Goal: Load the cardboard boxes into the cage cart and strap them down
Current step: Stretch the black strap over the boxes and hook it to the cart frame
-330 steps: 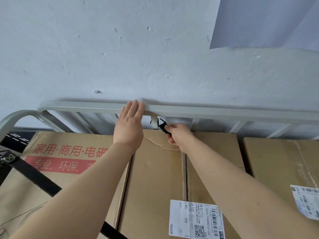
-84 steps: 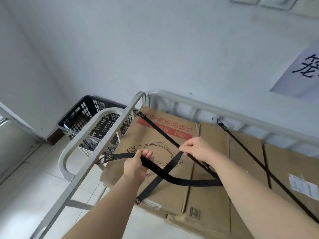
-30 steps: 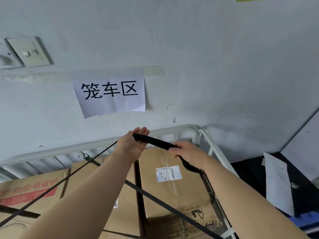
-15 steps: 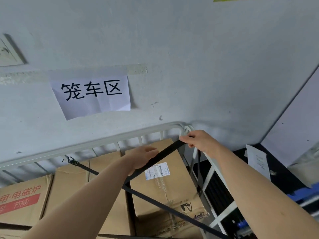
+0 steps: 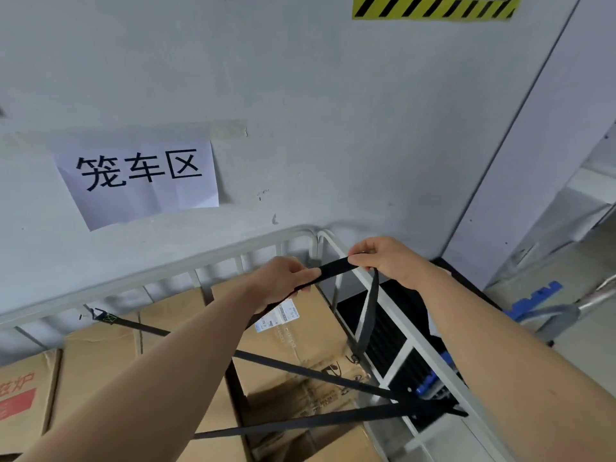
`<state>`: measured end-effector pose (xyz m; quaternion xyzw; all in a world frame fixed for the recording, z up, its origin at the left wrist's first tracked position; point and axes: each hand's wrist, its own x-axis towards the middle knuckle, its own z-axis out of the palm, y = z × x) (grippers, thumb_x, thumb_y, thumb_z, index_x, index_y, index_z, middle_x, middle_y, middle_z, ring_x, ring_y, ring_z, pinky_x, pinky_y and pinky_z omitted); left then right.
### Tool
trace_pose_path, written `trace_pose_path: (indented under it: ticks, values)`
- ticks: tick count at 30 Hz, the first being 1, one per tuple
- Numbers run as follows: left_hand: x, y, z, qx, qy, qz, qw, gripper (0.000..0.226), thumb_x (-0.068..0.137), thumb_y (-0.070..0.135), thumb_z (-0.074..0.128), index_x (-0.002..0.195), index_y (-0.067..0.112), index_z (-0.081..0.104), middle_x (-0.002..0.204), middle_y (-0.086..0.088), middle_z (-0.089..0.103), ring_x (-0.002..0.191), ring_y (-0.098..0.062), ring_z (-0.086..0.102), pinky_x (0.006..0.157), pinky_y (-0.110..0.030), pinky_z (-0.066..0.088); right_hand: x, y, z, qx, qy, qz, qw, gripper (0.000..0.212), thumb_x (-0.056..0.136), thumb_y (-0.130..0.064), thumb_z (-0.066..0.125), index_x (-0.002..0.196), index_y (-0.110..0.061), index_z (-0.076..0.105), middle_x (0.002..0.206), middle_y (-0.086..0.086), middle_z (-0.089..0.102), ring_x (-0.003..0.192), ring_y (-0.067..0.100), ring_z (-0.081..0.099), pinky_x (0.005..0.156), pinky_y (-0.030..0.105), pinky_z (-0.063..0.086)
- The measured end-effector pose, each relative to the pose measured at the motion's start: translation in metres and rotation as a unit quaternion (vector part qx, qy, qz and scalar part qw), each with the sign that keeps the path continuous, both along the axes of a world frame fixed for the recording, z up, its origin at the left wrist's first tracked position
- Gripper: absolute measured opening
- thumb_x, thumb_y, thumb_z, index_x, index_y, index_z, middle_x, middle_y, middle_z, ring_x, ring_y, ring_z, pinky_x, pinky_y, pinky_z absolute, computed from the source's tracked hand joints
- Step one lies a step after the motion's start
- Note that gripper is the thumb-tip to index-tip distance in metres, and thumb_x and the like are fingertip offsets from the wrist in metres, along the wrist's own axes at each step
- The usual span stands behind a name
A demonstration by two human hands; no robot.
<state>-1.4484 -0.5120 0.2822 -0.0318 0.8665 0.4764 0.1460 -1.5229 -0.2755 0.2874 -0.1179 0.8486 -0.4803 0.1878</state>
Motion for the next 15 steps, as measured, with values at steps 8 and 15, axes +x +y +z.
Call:
trace_pose_path:
  ticks: [8, 15]
  values:
    - [-0.047, 0.033, -0.003, 0.031, 0.005, 0.022, 0.999, 0.027, 0.093, 0.026, 0.057, 0.071, 0.016, 0.068, 0.055, 0.011, 0.062, 0.053, -0.011, 0.05, 0.056, -0.019, 0.043, -0.038, 0.001, -0.018, 0.004, -0.011, 0.001, 1.0, 0.022, 0.08, -0.043, 0.07, 0.095, -0.026, 0.067, 0.085, 0.003, 0.066, 0.082, 0.014, 0.06, 0.085, 0.029, 0.043]
    - [-0.135, 0.06, -0.033, 0.065, -0.024, 0.062, 0.996, 0.017, 0.089, 0.027, 0.065, 0.077, 0.017, 0.071, 0.064, 0.01, 0.07, 0.055, -0.008, 0.054, 0.055, -0.014, 0.045, -0.114, 0.009, -0.055, -0.034, -0.05, 0.015, 0.998, 0.018, 0.091, -0.028, 0.06, 0.105, -0.021, 0.069, 0.093, -0.001, 0.07, 0.087, 0.006, 0.064, 0.079, 0.02, 0.045]
